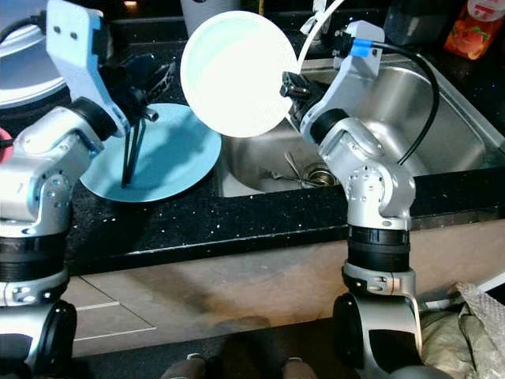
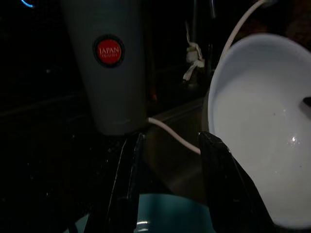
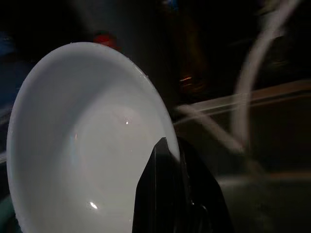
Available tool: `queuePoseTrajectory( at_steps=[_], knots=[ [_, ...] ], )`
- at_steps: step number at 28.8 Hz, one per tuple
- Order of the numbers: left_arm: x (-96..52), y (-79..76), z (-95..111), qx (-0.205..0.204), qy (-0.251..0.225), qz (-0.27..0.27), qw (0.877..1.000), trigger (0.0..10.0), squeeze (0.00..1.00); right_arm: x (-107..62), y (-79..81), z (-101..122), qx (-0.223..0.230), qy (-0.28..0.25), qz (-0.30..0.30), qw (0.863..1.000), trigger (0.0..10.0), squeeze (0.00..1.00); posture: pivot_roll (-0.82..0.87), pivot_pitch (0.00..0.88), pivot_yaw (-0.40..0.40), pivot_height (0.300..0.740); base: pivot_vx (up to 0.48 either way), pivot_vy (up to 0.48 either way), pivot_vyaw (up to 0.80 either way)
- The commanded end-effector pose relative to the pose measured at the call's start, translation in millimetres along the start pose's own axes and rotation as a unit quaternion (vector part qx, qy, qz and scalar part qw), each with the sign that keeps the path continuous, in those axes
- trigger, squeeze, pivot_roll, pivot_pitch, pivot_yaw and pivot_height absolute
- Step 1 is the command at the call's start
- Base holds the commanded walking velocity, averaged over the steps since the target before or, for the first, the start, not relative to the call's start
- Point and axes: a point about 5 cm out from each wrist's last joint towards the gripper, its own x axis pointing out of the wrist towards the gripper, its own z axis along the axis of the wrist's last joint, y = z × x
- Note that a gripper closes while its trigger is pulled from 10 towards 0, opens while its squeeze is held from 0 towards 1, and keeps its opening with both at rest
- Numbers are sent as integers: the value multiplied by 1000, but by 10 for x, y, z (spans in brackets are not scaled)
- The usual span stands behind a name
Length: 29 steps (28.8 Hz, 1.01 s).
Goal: Kitchen organization
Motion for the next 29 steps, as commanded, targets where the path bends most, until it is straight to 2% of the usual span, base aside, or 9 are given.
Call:
queuePoseTrajectory(
  at_steps=[1,6,12,13,14,19,25,26,29],
  knots=[
    [13,-81,-9,-1,-1,-29,1000,10000,0,-14,-198,79,-27,-36,-66,997,0,0,29,115,30,740,0,0,0],
    [35,-240,-49,3,2,-73,997,10000,0,-69,-458,116,-84,-64,-152,983,0,0,26,111,34,740,0,0,0],
    [49,-382,-90,3,9,-113,994,10000,0,-123,-601,51,-154,-52,-183,970,0,0,25,108,37,740,0,0,0],
    [52,-426,-112,14,15,-133,991,10000,0,-137,-629,7,-192,-46,-188,962,0,0,25,108,37,740,0,0,0],
    [52,-426,-112,14,15,-133,991,10000,0,-137,-629,7,-192,-46,-188,962,0,0,25,108,37,740,0,0,0],
    [42,-632,-230,48,44,-201,977,10000,0,-130,-573,-119,-295,-41,-162,941,0,0,22,110,36,740,0,0,0],
    [20,-744,-322,54,76,-230,969,10000,0,-108,-465,-228,-343,-31,-119,931,0,0,22,116,37,740,0,0,0],
    [-2,-757,-373,63,92,-235,966,10000,0,-99,-414,-267,-353,-26,-100,930,2980,0,20,117,38,740,0,0,0],
    [-38,-754,-452,74,117,-238,961,10000,0,-83,-332,-342,-366,-15,-64,928,4078,0,19,119,38,740,0,0,0]
  ],
)
